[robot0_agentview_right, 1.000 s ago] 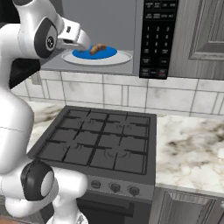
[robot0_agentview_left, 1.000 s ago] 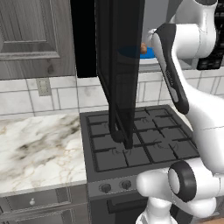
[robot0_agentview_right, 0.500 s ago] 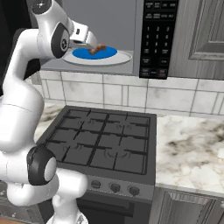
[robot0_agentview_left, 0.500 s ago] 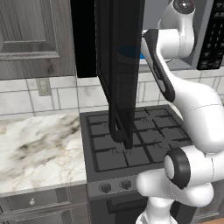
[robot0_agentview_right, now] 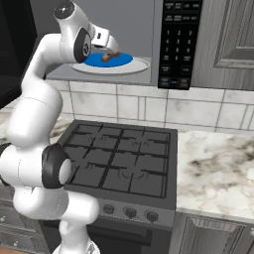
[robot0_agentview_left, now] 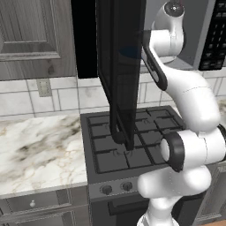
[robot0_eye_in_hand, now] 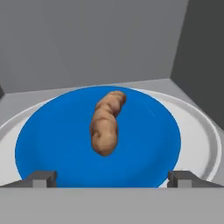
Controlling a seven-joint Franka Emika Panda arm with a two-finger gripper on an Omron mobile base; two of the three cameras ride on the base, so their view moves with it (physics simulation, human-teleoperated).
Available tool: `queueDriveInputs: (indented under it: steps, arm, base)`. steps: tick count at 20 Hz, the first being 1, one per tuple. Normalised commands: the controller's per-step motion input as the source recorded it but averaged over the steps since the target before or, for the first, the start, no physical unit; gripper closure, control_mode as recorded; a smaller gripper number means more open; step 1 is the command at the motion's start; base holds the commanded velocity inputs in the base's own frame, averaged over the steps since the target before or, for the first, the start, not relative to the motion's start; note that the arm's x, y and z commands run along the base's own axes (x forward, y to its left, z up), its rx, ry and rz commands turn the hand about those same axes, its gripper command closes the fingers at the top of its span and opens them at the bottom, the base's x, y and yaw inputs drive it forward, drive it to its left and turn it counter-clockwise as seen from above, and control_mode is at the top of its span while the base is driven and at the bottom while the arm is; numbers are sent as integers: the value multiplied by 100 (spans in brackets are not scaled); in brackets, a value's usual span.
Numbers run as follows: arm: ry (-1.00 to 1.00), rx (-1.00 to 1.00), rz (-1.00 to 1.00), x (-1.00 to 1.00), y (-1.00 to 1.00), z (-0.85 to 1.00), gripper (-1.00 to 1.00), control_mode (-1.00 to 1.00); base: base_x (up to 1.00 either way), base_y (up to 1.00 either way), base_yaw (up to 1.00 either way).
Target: Retrieve the reheated potato from the microwave, then place the potato, cheese, and condiment on the cutting board.
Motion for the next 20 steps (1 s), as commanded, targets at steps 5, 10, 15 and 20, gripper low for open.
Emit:
queueDriveInputs:
  steps: [5,10,15,20]
  arm:
    - [0,0,0,70,-5,-7,-100,-100]
    - [3,0,0,62,-2,-4,-100,-100]
    - [9,0,0,47,-2,-2,-100,-100]
    - [5,0,0,25,-3,-2,-100,-100]
  base:
    - [0,0,0]
    - [0,0,0]
    - [0,0,0]
    - [0,0,0]
